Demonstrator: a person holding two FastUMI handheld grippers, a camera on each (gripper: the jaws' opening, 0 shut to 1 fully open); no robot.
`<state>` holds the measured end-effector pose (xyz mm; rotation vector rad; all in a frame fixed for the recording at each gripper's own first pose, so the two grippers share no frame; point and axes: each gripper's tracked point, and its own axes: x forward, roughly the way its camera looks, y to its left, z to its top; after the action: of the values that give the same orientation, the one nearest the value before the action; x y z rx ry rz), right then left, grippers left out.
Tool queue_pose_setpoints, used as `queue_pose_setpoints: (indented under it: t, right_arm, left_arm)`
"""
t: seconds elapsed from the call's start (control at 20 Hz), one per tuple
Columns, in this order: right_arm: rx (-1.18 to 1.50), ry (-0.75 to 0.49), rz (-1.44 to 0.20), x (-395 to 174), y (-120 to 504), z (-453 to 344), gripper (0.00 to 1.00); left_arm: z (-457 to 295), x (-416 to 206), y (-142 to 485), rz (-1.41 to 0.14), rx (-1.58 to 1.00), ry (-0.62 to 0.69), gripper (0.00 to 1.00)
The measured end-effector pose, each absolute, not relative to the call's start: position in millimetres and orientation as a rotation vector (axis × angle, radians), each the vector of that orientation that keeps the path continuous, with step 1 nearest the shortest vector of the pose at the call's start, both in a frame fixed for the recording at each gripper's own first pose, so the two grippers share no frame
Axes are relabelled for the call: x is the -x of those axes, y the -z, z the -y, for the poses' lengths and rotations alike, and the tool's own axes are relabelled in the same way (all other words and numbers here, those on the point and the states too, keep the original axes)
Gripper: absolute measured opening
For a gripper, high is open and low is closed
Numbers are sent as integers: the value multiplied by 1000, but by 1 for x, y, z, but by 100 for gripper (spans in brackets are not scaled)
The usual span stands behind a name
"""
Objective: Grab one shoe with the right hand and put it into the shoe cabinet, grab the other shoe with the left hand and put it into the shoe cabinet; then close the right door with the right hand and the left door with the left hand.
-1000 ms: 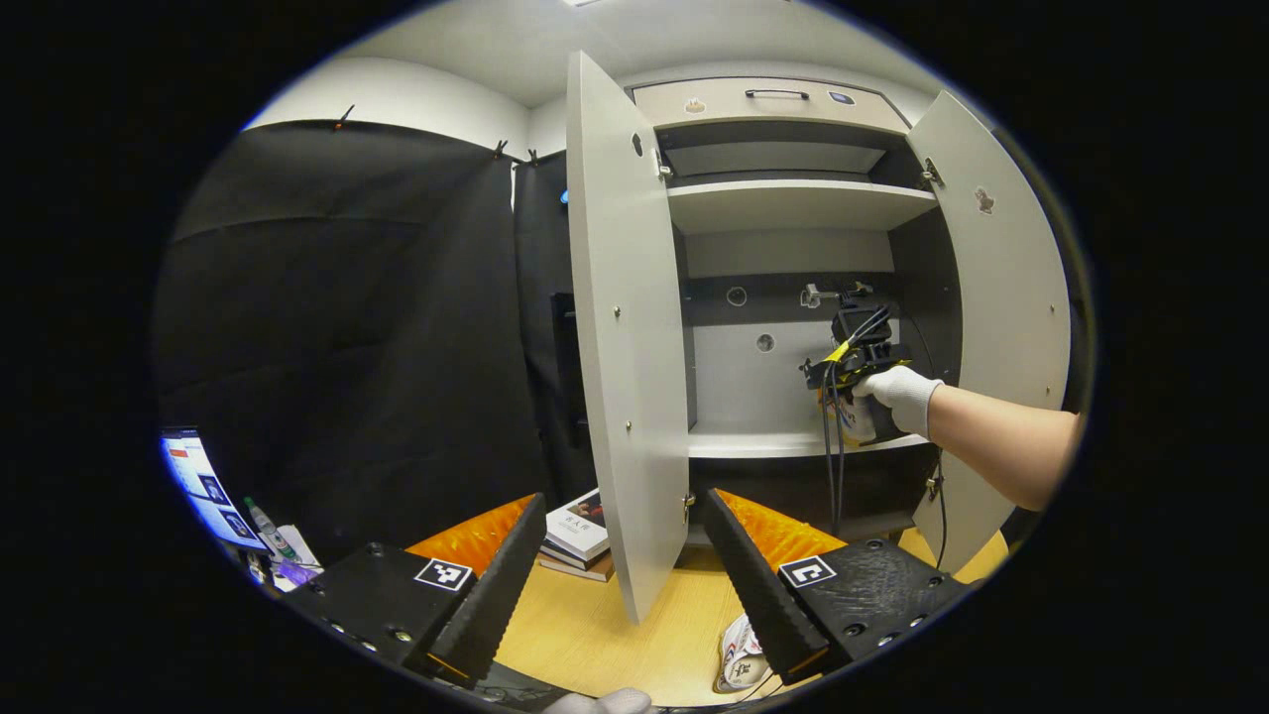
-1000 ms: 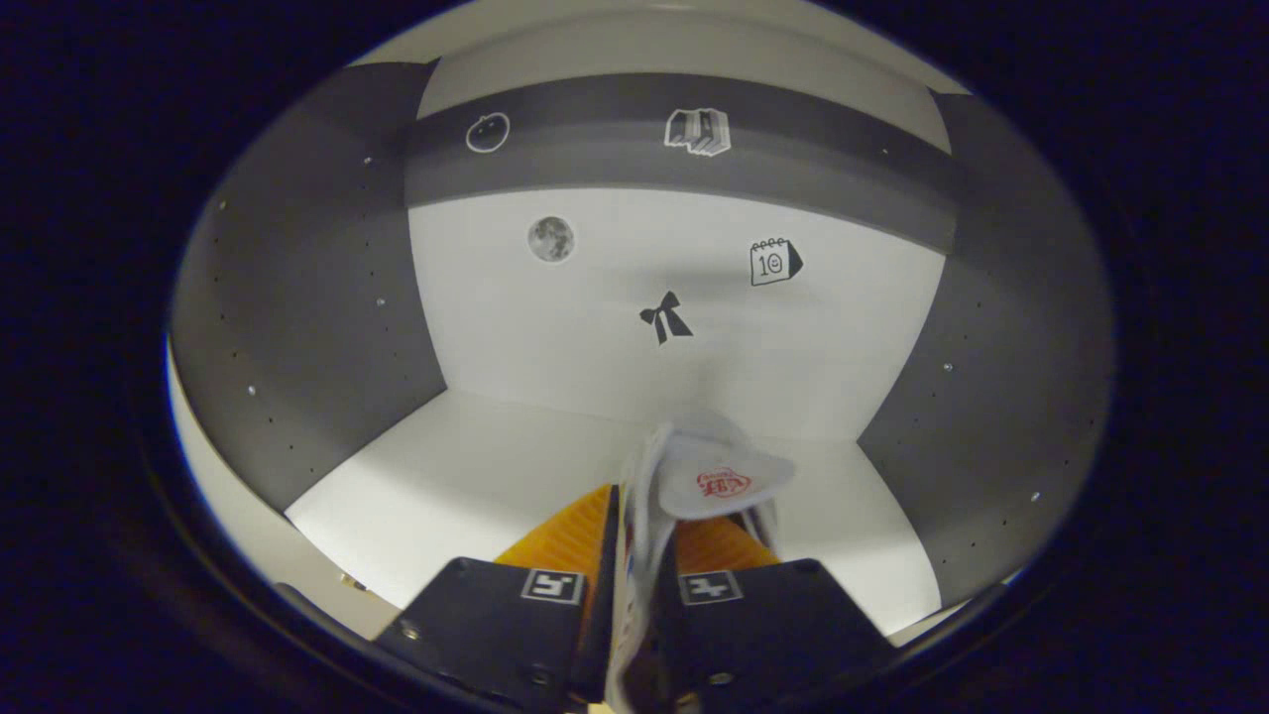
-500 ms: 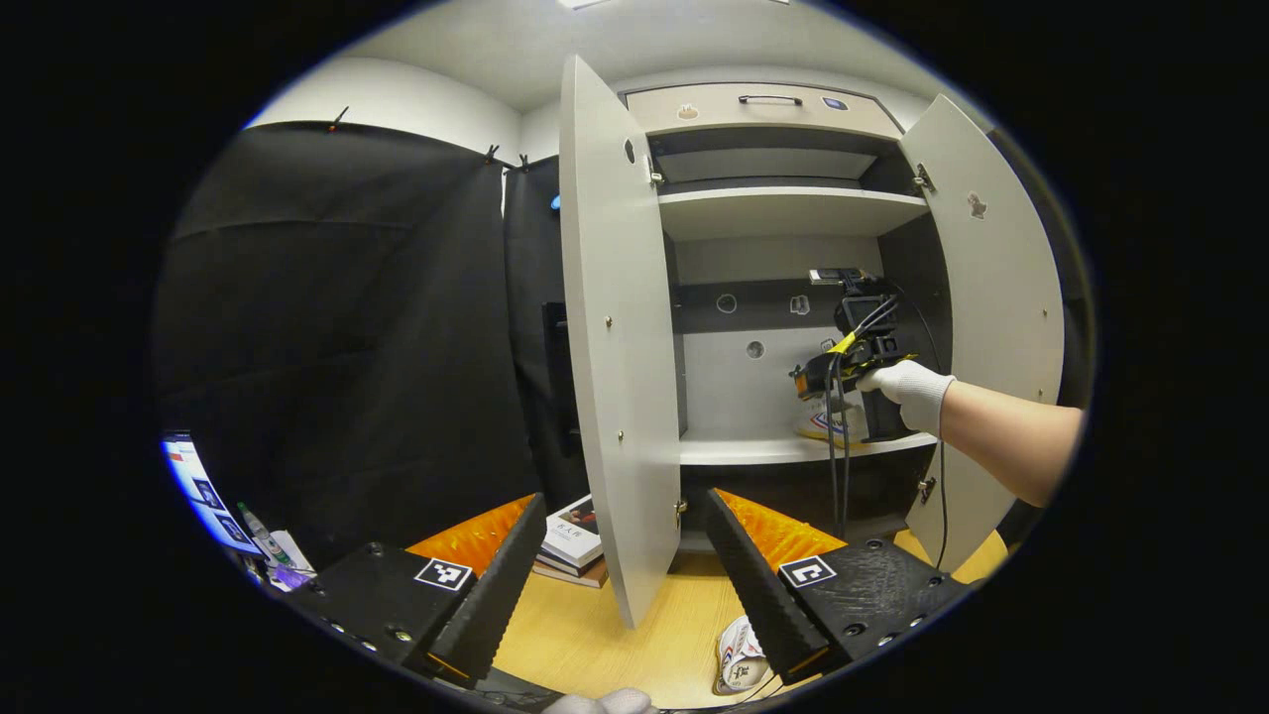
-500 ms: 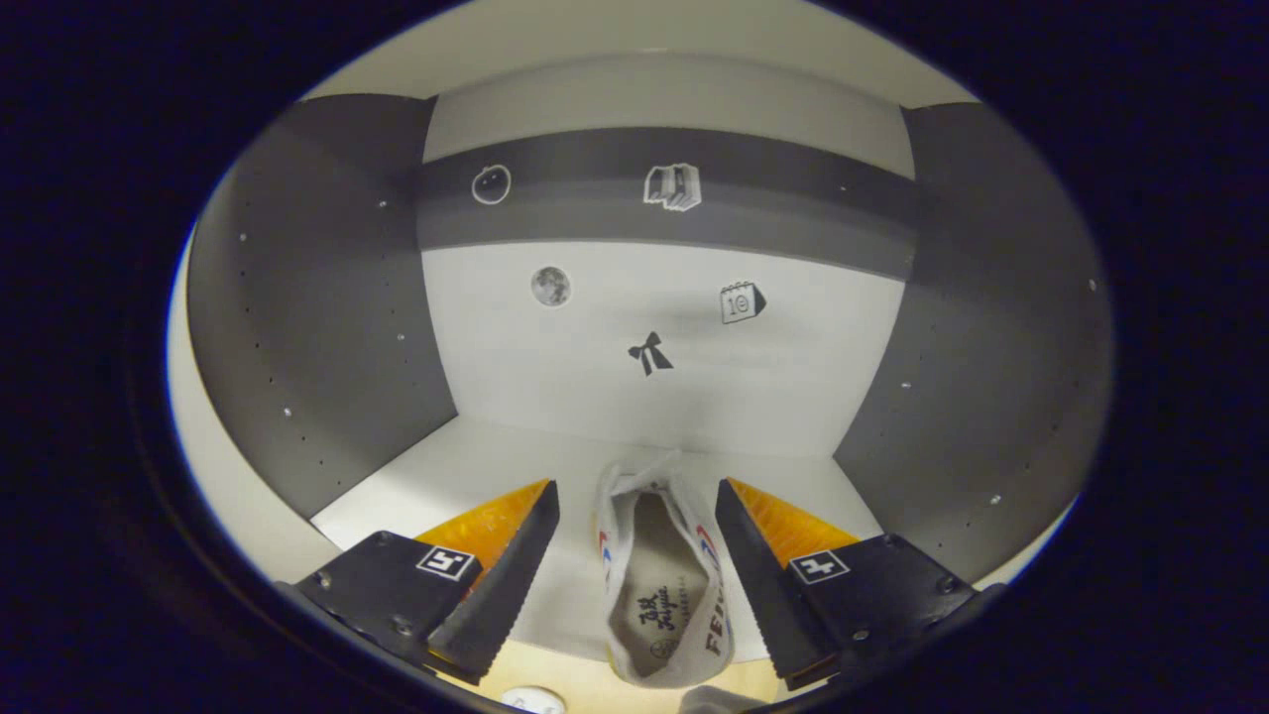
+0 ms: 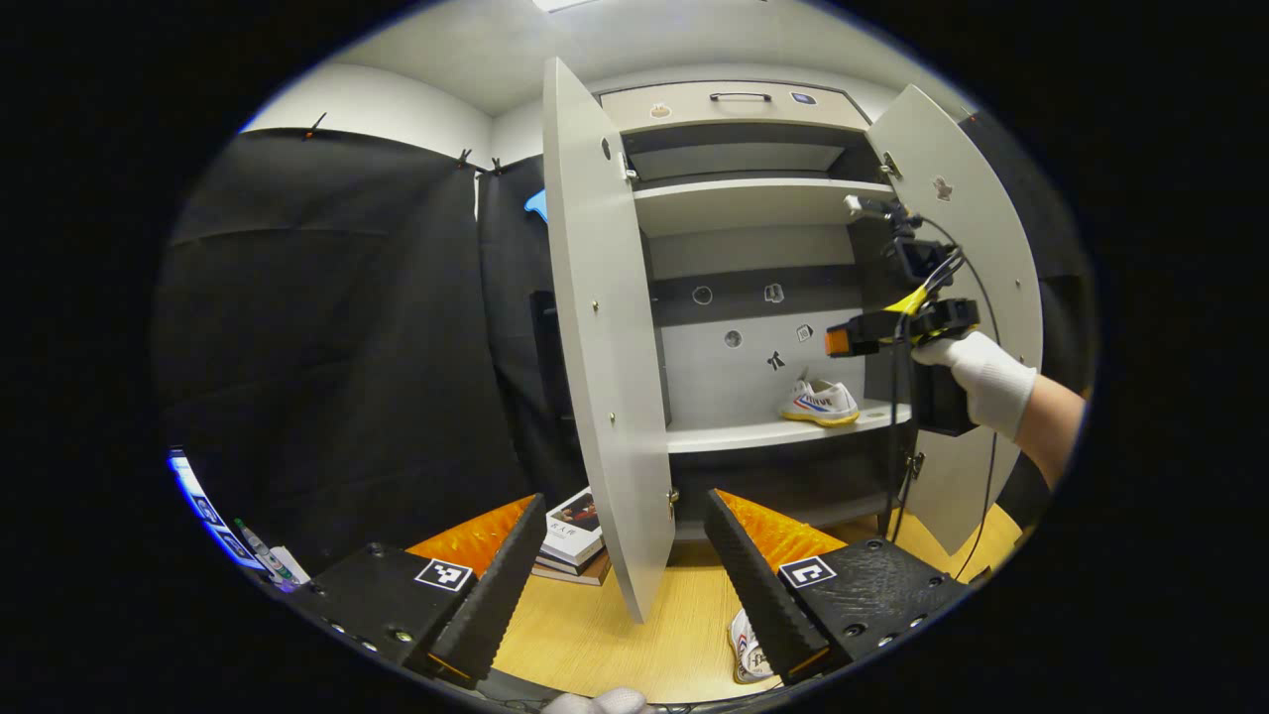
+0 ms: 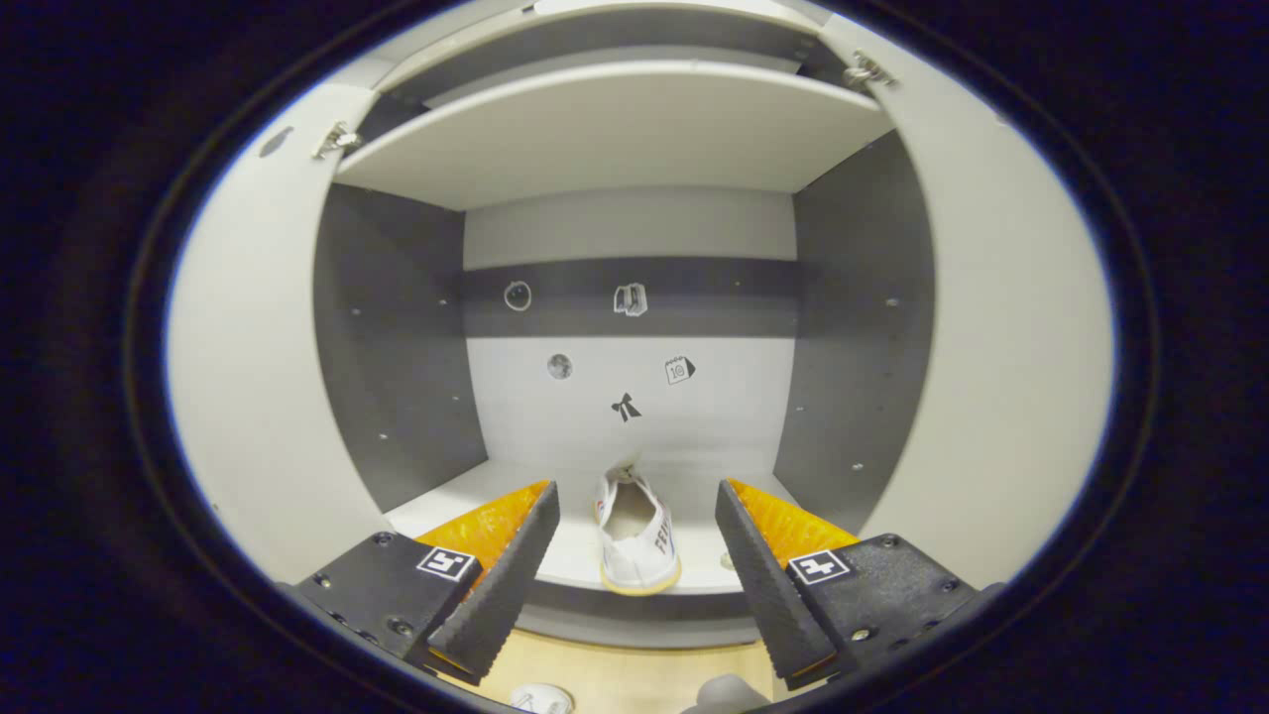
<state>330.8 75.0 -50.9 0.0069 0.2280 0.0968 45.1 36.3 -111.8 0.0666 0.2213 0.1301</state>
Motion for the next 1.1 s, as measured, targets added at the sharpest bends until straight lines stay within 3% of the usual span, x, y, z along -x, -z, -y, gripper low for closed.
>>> queue_pose_setpoints:
  t: [0.3,0.6,1.1]
  right_arm:
    - [-14,-78,-137,-189,55,-53,100]
    - [-8,10,-99,-86,67,-10,100]
    - [22,73,-214,-26,102,14,100]
  left_arm:
    - [-17,-29,166,-272,-42,-7,97]
    - [4,-21,234,-324,-61,82,97]
    - [71,6,420,-594,-86,211,97]
